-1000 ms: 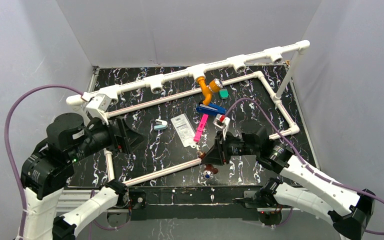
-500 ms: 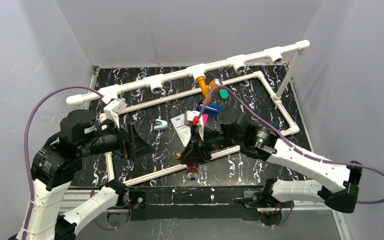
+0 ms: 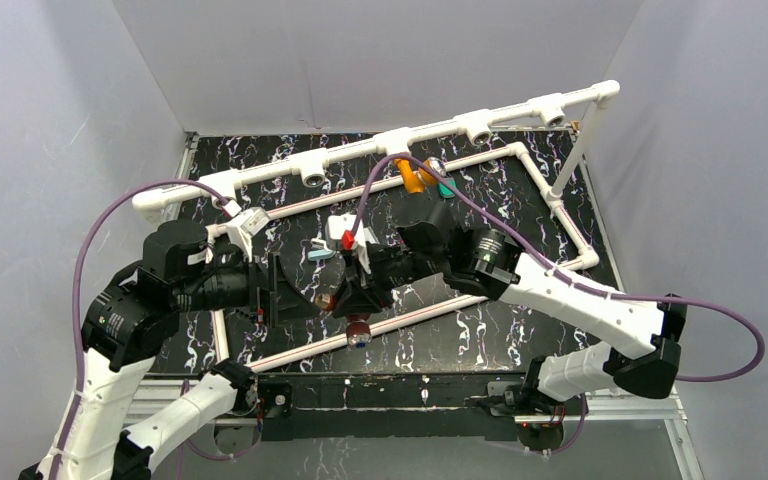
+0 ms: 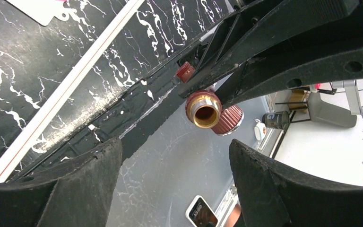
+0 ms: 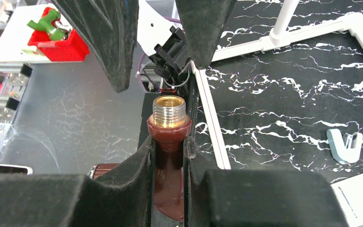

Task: Install the water faucets

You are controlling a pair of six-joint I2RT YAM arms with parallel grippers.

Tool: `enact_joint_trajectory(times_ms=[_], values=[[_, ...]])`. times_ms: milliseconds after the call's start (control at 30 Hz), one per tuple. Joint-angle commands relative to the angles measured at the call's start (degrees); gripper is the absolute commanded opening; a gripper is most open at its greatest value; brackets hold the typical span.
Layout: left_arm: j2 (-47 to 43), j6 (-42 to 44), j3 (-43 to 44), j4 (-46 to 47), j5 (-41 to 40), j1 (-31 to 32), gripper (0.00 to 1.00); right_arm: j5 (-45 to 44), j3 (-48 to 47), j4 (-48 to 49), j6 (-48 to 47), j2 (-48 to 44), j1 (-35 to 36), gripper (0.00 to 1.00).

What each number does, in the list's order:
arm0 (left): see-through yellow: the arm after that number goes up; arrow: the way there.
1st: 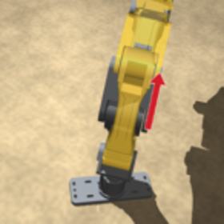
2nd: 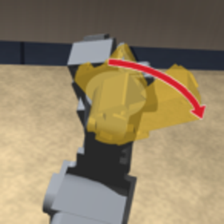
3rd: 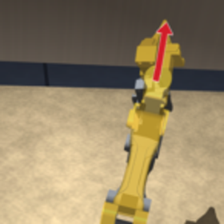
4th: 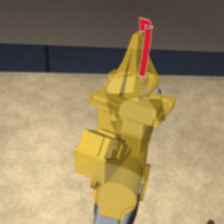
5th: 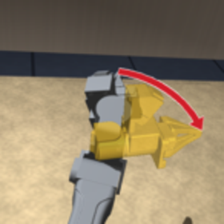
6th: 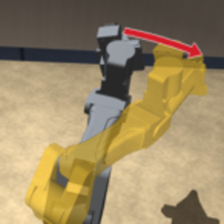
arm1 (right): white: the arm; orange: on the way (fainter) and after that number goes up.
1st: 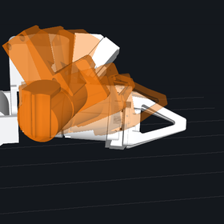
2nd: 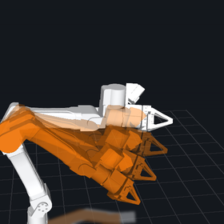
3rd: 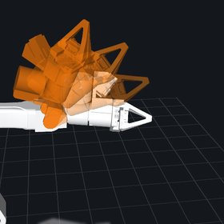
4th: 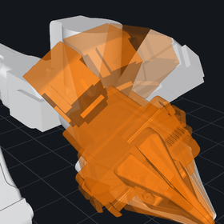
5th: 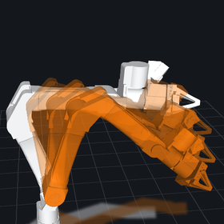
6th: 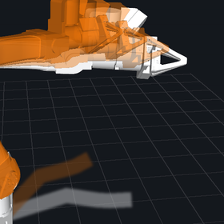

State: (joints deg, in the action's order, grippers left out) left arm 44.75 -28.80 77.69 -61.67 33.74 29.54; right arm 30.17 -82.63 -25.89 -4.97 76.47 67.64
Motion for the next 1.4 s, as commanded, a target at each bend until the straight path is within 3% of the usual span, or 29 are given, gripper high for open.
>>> enact_joint_trajectory(times_ms=[0, 300, 867, 933, 1100, 1267, 1367], values=[[-0.38, -1.06, -1.92, 0.55, 3.80, 0.34, 0.79, -0.70, -5.58, -3.85, -5.26, 1.57, 2.09, 0.01], [-0.63, -1.94, -3.70, 1.14, 5.16, 0.34, 0.73, -2.88, -8.51, -6.72, -10.06, 4.03, 4.92, 0.01], [-1.24, -4.54, -7.64, 4.98, 11.13, 0.34, 0.41, -4.76, -9.61, -5.99, -11.54, 5.21, 6.58, 0.01], [-1.25, -5.04, -7.96, 5.75, 12.01, 0.34, 0.33, -5.00, -9.60, -5.88, -11.55, 5.27, 6.67, 0.01], [-1.48, -6.98, -9.01, 7.67, 14.10, 0.34, 0.00, -5.24, -9.18, -5.19, -11.38, 5.18, 6.95, 0.01], [-1.76, -8.64, -9.41, 9.21, 15.34, 0.34, 0.00, -5.64, -8.63, -4.64, -10.83, 4.80, 7.16, 0.01], [-1.98, -9.60, -9.72, 9.92, 15.70, 0.34, 0.00, -5.99, -7.73, -4.14, -10.44, 3.99, 7.15, 0.11]])
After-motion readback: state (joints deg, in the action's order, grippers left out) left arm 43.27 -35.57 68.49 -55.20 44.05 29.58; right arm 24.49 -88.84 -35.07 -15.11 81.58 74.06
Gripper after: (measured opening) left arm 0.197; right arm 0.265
